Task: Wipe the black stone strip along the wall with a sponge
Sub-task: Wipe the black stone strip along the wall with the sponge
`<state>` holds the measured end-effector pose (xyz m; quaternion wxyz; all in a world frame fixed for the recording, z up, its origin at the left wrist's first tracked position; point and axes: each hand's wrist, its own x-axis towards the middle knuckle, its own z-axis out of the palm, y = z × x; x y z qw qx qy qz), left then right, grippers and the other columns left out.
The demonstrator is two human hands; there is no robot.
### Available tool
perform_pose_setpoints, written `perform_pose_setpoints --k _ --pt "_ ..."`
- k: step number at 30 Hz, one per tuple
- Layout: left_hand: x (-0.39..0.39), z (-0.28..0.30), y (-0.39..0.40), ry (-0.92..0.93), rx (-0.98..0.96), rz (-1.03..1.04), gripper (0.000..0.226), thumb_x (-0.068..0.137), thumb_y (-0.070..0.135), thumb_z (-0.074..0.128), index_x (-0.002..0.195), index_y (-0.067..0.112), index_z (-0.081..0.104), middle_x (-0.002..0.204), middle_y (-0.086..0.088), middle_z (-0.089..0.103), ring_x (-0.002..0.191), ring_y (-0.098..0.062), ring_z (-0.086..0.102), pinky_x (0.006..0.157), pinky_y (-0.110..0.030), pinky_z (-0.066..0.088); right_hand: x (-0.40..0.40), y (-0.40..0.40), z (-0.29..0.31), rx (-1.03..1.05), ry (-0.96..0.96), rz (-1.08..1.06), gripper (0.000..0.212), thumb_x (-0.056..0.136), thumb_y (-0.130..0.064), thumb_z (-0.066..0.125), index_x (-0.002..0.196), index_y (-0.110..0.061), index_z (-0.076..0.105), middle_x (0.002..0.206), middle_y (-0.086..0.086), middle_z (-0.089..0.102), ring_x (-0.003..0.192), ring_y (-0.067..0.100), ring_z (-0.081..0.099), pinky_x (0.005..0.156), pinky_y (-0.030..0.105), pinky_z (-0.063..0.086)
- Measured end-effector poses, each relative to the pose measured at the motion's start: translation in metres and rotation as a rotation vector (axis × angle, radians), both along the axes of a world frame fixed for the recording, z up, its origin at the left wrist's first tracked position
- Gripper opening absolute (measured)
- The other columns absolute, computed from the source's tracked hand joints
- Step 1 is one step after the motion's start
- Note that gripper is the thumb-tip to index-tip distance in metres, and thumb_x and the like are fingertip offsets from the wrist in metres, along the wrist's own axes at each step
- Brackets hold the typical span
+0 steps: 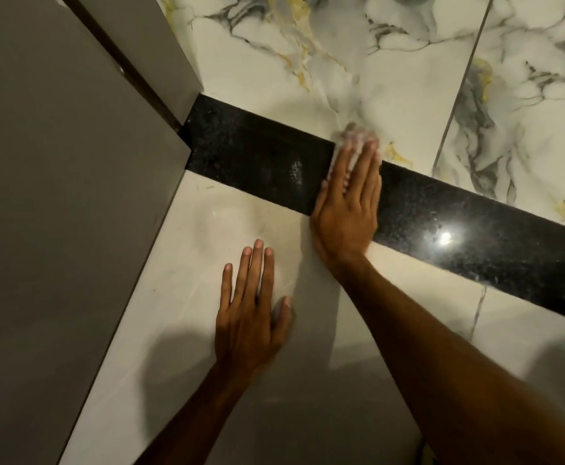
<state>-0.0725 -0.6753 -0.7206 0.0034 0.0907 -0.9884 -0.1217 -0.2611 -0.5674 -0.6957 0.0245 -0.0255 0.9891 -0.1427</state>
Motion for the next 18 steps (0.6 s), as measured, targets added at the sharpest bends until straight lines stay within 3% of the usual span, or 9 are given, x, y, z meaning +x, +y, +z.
perform_pose_setpoints --k 6,9,12,14,16,18 --pt "0.001 0.005 -0.004 0.015 0.02 0.036 0.074 0.108 0.052 0.039 0.167 0.008 0.037 0.177 -0.013 0.03 0.166 -0.03 0.028 0.137 -0.052 0.021 0.024 -0.018 0.001 -0.001 0.053 0.439 0.066 0.118 -0.036 0.033 0.177 -0.015 0.012 0.185 0.017 0.006 0.173 0.033 0.007 0.143 0.049 0.016" --pt "0.004 0.011 -0.009 -0.024 0.009 0.028 0.074 0.105 0.05 0.042 0.167 0.008 0.037 0.177 -0.014 0.029 0.165 -0.032 0.029 0.134 -0.055 0.026 0.054 0.019 0.002 0.034 0.015 0.354 0.067 0.117 -0.035 0.034 0.177 -0.014 0.013 0.185 0.018 0.007 0.173 0.034 0.007 0.141 0.054 0.023" --pt "0.008 0.008 -0.009 -0.014 0.011 0.038 0.074 0.104 0.049 0.045 0.166 0.01 0.038 0.177 -0.013 0.031 0.164 -0.032 0.029 0.134 -0.055 0.026 0.037 0.013 0.002 0.043 -0.016 0.171 0.066 0.118 -0.034 0.029 0.177 -0.012 0.009 0.185 0.02 0.001 0.173 0.034 0.002 0.142 0.053 0.018" --pt "0.01 0.004 -0.009 0.014 0.028 0.055 0.075 0.104 0.047 0.049 0.168 0.01 0.036 0.178 -0.012 0.029 0.166 -0.03 0.026 0.137 -0.05 0.019 0.014 -0.014 0.002 -0.002 0.006 0.072 0.065 0.119 -0.033 0.028 0.177 -0.011 0.009 0.185 0.02 0.001 0.173 0.034 0.002 0.143 0.049 0.013" --pt "0.01 0.001 -0.008 0.045 0.053 0.083 0.077 0.104 0.045 0.052 0.168 0.008 0.034 0.178 -0.012 0.029 0.167 -0.028 0.023 0.139 -0.046 0.012 -0.005 -0.043 0.0 -0.045 -0.007 0.127 0.066 0.119 -0.034 0.027 0.177 -0.01 0.008 0.185 0.021 0.001 0.174 0.034 0.002 0.144 0.048 0.01" --pt "0.008 0.0 -0.01 0.047 0.071 0.129 0.077 0.104 0.045 0.053 0.168 0.007 0.035 0.178 -0.013 0.03 0.167 -0.028 0.024 0.139 -0.045 0.011 -0.008 -0.057 -0.002 -0.042 -0.003 0.33 0.067 0.118 -0.035 0.029 0.177 -0.012 0.008 0.185 0.02 0.002 0.173 0.035 0.003 0.143 0.05 0.012"
